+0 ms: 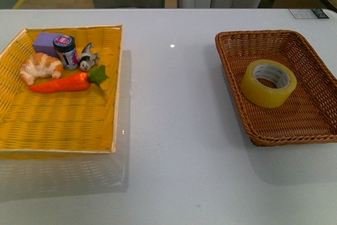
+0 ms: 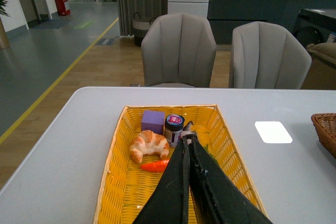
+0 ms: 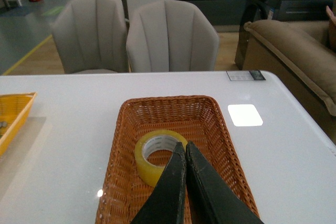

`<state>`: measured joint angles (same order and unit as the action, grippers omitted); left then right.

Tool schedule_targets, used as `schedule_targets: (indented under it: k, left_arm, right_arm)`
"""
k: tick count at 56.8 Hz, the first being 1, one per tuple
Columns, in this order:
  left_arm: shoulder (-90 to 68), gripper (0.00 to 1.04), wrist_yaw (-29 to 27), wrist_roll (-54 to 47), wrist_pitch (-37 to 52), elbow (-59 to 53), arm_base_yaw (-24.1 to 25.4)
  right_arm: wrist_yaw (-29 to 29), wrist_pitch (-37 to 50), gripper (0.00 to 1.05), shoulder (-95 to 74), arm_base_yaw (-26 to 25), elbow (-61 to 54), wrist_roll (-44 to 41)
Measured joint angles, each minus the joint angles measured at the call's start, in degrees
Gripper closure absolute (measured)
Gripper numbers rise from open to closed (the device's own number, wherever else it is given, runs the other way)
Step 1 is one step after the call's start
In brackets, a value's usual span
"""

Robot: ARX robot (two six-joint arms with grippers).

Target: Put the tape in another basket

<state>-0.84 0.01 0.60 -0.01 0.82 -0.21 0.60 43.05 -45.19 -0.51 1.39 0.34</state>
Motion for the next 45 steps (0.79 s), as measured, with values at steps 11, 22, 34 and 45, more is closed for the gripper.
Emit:
schedule_targets:
  k: [11, 22, 34, 45]
  left_arm:
    - [0.0, 1.03, 0.0, 0.0, 0.0, 0.0, 0.0]
    - [0.0, 1.03, 0.0, 0.0, 0.0, 0.0, 0.0]
    - [0.0, 1.03, 0.0, 0.0, 0.0, 0.0, 0.0]
    - [0.0, 1.03, 0.0, 0.0, 0.0, 0.0, 0.0]
  right_arm:
    - [-0.4, -7.4, 1.03, 8.6, 0.3, -0.1, 0.0]
    - [-0.4, -14.6, 1.03, 16.3, 0.3, -0.1, 0.0]
    - [-0.4, -20.4, 1.03, 22.5, 0.3, -0.1, 0.0]
    - [-0.4, -25.0, 1.03, 27.3, 0.3, -0.1, 0.0]
